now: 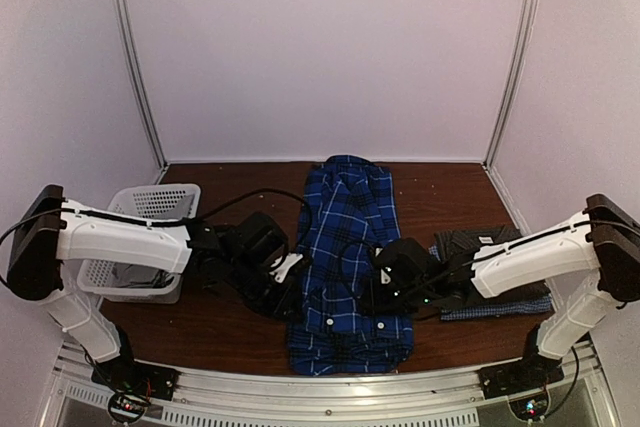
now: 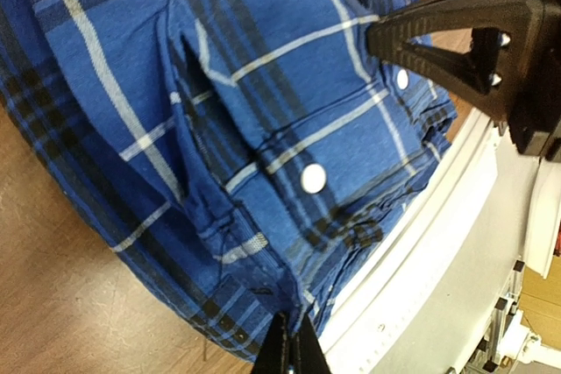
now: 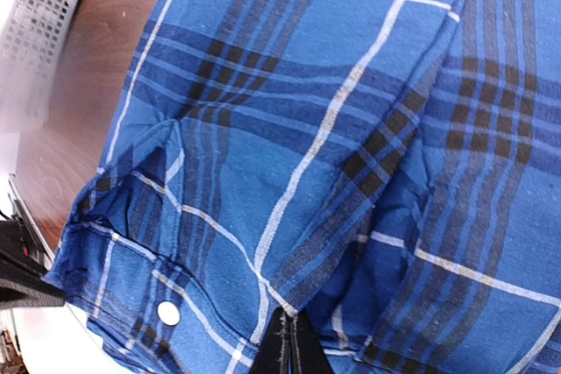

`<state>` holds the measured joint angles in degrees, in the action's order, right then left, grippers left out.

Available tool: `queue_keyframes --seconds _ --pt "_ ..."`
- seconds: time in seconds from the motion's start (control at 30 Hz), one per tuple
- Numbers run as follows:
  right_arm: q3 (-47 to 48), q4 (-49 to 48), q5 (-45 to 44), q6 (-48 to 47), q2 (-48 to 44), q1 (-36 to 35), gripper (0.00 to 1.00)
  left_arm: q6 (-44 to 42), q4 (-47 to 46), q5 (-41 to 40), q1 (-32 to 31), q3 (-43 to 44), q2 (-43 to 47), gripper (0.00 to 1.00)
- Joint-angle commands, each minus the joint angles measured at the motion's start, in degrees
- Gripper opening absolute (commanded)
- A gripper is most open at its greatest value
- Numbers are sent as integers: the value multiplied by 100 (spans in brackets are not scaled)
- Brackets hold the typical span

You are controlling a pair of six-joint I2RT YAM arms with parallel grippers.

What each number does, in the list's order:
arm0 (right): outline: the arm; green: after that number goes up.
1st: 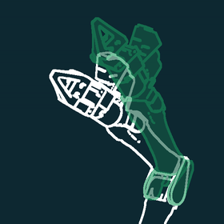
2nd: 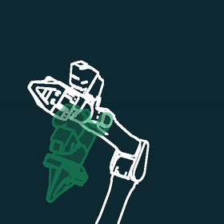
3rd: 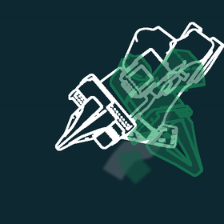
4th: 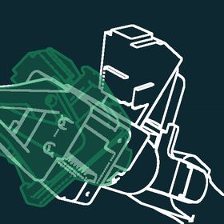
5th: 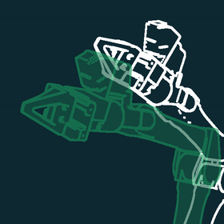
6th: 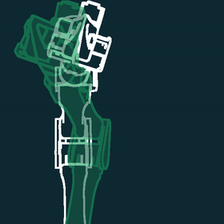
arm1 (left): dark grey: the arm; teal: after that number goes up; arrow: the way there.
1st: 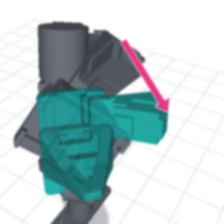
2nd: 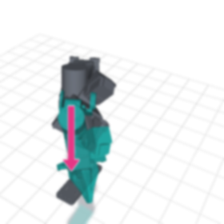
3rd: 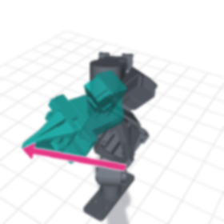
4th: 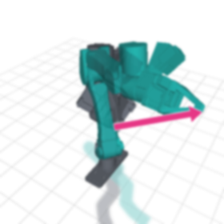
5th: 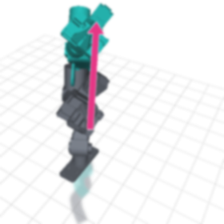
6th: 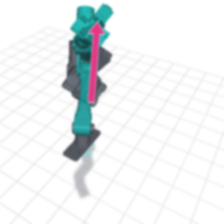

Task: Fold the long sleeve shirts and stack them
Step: Adjust the sleeve of the rectangle-folded shirt.

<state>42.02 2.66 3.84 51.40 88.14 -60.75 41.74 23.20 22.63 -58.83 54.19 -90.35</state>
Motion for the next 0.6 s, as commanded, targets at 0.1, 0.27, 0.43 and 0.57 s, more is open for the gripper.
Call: queue_keyframes --seconds 0.1,0.27,0.43,0.57 --pt "11 275 -200 -146 -350 22 20 1 -203 -42 -72 -141 -83 8" --pt "246 864 -520 -602 -897 650 31 -33 -66 -134 -75 -49 -31 36" --pt "712 858 -393 -1272 -1253 1740 47 -60 414 -857 -31 276 253 56" --pt "1411 759 -35 -1835 -863 2298 50 -289 651 -1127 371 766 254 58"
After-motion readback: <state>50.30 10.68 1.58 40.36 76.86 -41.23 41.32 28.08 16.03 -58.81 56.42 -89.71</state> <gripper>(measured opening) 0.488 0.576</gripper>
